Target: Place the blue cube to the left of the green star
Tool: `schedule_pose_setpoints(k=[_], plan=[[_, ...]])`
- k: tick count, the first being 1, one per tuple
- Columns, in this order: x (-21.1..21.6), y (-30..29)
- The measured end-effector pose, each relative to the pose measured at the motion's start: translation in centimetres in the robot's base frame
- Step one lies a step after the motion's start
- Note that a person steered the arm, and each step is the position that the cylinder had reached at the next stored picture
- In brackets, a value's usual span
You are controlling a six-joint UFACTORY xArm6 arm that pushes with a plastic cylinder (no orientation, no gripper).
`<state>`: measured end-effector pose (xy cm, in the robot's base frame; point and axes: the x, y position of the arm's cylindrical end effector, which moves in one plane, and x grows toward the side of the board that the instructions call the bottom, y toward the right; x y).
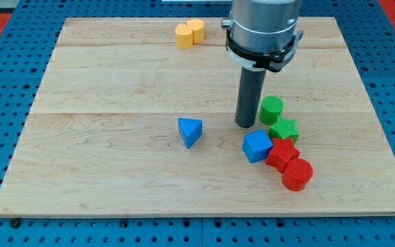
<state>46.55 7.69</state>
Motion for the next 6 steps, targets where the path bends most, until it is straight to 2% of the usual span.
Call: schedule_pose_setpoints(k=[2, 3, 4, 5, 6], plan=[[-1.3, 0.5], [7.2, -3.2], [12.0, -3.7], [12.6, -2.0], [10.8, 0.5]])
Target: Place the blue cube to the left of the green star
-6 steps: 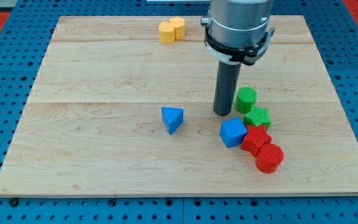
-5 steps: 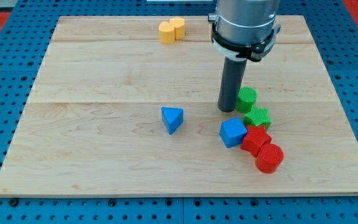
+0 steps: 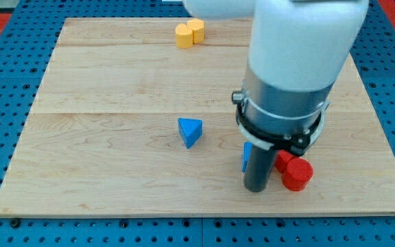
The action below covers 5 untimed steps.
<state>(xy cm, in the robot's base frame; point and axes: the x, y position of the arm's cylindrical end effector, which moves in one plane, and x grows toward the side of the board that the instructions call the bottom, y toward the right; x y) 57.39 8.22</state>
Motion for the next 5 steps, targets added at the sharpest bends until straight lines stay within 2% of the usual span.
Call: schedule_pose_setpoints(k=[2, 3, 4, 5], plan=[[-6.9, -4.0], [-6.1, -4.0], [-0.3, -5.1], [-1.0, -4.5]])
